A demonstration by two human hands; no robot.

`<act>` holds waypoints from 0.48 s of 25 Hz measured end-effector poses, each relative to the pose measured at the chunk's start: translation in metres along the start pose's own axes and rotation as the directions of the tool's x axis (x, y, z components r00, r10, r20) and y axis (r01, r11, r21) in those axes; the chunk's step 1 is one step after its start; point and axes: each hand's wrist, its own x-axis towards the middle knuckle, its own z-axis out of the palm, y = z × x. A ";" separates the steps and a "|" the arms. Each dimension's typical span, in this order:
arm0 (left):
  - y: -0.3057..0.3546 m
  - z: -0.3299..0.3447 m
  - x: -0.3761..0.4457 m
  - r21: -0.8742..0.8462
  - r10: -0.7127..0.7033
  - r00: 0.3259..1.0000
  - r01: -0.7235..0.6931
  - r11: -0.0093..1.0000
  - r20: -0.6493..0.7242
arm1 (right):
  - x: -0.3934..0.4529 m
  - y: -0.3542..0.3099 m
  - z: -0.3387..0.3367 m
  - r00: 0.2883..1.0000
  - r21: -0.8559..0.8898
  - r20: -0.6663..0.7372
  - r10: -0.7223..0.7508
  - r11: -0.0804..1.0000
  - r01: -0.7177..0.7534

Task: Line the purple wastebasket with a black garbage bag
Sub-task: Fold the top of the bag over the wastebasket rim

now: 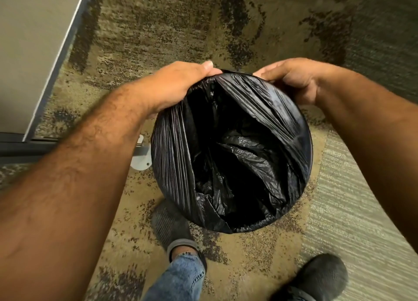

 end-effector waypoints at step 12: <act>-0.094 0.064 -0.099 -0.547 -0.452 0.736 0.133 0.827 -0.504 | -0.077 0.113 -0.020 0.974 0.183 -0.225 0.029 0.983 0.012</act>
